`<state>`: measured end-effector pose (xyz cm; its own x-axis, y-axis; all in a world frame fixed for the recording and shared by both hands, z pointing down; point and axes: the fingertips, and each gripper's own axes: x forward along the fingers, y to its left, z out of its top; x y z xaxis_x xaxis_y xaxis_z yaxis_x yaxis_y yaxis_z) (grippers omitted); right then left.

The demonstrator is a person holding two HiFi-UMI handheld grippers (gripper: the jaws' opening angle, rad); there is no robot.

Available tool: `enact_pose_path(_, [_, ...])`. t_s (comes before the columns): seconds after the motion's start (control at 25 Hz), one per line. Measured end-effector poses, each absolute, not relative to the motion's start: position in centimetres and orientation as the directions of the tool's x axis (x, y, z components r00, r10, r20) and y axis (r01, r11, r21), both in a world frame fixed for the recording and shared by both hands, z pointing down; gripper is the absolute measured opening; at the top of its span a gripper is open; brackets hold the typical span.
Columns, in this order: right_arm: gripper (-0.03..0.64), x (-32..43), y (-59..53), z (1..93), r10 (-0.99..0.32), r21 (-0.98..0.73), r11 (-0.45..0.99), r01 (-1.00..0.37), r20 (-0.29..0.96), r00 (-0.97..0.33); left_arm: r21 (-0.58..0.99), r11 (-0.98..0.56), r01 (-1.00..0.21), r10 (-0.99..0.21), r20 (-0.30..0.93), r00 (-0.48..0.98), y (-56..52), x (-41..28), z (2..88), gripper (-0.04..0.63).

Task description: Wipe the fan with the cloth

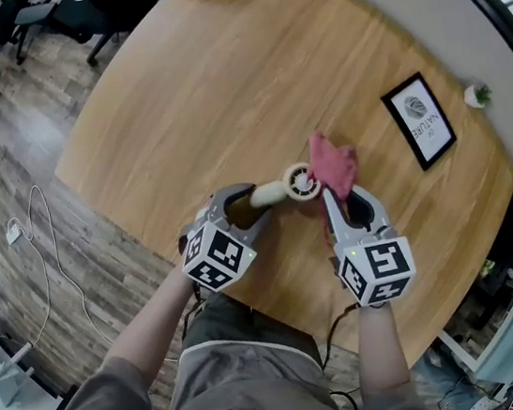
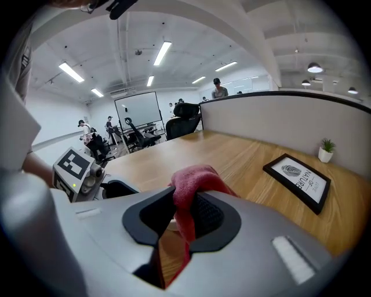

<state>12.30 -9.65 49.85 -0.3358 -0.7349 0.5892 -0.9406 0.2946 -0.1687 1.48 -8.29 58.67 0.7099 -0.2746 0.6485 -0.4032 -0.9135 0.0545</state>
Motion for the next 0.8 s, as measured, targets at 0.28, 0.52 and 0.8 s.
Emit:
enact_pose_path(0.28, [0.080,11.9,-9.8,52.5,-0.701,-0.167,0.277,-0.946,0.639,-0.318,0.027,-0.923,-0.383,-0.279,0.640,0.716,-8.0,1.5,58.9,0.183])
enact_pose_path(0.52, [0.080,9.1,-9.8,54.6,-0.633,-0.184,0.334,-0.924,0.683,-0.365,0.018,-0.930,-0.366,-0.274,0.631,0.726,-7.8,1.6,58.7,0.178])
enact_pose_path(0.8, [0.080,3.0,-9.0,54.7,-0.535,-0.228,0.487,-0.843,0.684,-0.495,0.017,-0.935,-0.353,-0.263,0.633,0.728,-7.7,1.8,58.8,0.176])
